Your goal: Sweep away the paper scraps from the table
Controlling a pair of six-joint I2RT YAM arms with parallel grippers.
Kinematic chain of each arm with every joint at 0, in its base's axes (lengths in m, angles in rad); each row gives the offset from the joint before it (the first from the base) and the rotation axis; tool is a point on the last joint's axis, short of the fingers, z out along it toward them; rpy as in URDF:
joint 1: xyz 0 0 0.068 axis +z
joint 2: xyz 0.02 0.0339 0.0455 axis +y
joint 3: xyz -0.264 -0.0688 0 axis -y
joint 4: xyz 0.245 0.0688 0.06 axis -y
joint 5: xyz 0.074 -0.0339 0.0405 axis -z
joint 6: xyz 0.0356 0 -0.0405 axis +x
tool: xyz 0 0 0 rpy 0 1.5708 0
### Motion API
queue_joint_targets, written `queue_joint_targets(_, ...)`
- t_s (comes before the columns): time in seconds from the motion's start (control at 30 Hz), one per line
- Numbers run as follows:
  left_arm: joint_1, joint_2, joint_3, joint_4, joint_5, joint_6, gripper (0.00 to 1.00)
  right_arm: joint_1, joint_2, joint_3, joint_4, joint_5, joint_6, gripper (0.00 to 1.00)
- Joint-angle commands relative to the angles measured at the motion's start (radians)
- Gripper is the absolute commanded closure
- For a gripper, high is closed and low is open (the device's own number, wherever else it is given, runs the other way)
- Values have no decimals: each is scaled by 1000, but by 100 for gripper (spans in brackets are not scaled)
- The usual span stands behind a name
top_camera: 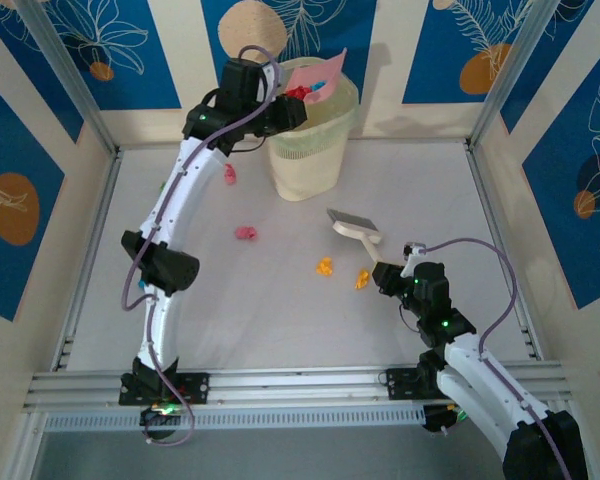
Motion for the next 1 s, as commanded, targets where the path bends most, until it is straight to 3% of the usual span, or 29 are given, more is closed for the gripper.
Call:
queue_joint_targets(0.0, 37, 24, 33, 151, 158, -161, 100, 9, -2, 43, 49, 5, -26, 100)
queue_joint_targets(0.4, 87, 85, -12, 338, 288, -405, 100, 9, 11, 45, 48, 23, -29, 100)
queue_joint_targets(0.73, 110, 35, -234, 637, 350, -611, 100, 10, 20, 47, 48, 35, -30, 100)
queue_joint_targets(0.97, 119, 30, -268, 697, 355, -649, 100, 10, 30, 48, 53, 37, -29, 100)
